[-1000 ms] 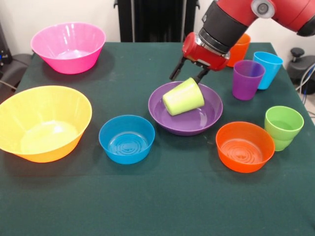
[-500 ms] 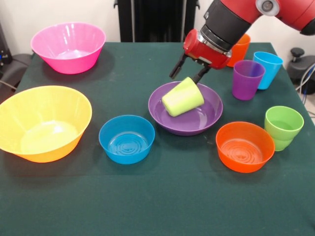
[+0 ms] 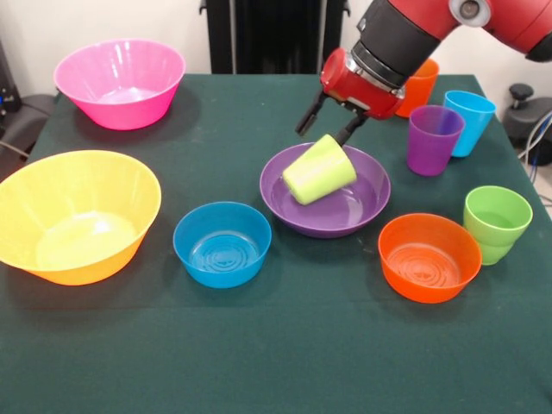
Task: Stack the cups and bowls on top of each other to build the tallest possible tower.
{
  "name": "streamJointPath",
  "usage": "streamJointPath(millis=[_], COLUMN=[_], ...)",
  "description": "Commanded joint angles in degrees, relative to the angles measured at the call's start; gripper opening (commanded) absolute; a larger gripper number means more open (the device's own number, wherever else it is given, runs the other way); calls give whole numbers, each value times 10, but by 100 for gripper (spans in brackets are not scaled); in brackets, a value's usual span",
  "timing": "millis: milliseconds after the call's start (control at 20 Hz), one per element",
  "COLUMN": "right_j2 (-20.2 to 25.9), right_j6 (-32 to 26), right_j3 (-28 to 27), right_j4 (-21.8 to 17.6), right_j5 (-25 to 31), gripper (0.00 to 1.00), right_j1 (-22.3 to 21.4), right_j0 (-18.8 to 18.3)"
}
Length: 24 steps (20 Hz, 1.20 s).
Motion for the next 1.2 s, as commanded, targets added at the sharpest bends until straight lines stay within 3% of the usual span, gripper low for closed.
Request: streamJointPath(millis=[50, 350, 400, 1000, 1200], right_j2=[46, 52, 55, 69, 71], right_j6=[155, 142, 139, 118, 137], right_j3=[-110, -111, -113, -120, -121], right_j4=[-7, -7, -7, 1, 5], right_j5=[60, 63, 63, 64, 76], gripper=[100, 100, 0, 0, 0], right_j1=[3, 1, -1, -15, -15], right_j0=[-6, -5, -4, -3, -3])
